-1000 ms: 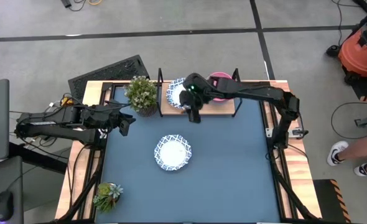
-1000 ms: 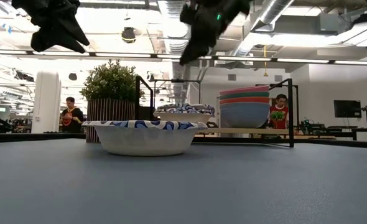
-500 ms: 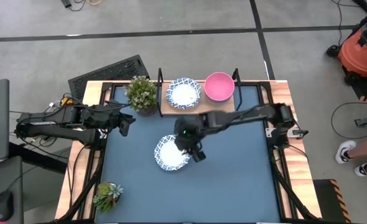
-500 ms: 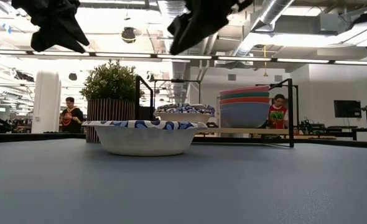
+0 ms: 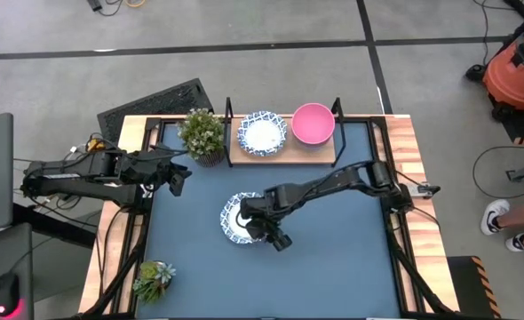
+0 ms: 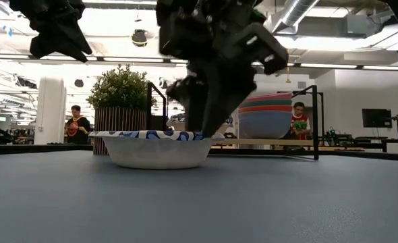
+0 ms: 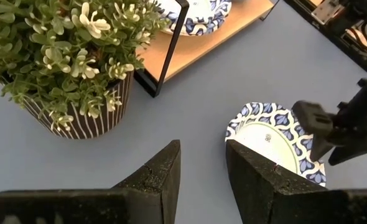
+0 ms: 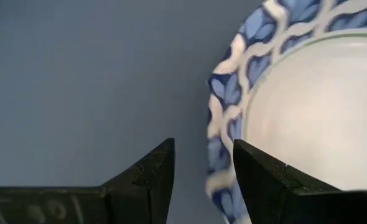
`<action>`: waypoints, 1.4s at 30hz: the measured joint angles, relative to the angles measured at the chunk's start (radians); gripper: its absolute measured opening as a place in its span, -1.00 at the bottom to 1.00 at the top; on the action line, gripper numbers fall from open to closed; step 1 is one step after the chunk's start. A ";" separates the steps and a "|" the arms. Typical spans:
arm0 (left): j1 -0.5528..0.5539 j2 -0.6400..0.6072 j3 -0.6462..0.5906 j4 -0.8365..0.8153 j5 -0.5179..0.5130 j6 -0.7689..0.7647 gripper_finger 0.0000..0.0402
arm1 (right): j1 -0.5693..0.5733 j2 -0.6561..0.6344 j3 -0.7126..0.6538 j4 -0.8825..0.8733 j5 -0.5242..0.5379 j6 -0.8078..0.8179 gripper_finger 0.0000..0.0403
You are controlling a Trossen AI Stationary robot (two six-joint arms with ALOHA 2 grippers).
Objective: Place and stack bowls onto a shelf
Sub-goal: Stack the blue patterned bowl on top of the other blue patterned bowl on the shelf
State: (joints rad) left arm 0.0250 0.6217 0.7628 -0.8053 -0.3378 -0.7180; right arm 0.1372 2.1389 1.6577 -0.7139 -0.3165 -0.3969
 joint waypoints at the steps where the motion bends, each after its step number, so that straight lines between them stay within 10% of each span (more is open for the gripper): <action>1: 0.000 0.000 0.000 -0.001 0.000 0.000 -0.44 | 0.001 0.010 0.000 0.007 -0.003 0.004 -0.07; 23: 0.000 0.000 -0.001 -0.010 -0.006 0.000 -0.44 | -0.003 0.022 0.002 0.029 0.029 0.055 -0.91; 42: 0.000 0.000 -0.002 -0.011 -0.008 -0.001 -0.44 | -0.056 -0.228 0.138 -0.067 0.057 0.065 -0.91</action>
State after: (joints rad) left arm 0.0248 0.6216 0.7612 -0.8162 -0.3460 -0.7195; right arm 0.0816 1.9110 1.7955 -0.7808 -0.2593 -0.3323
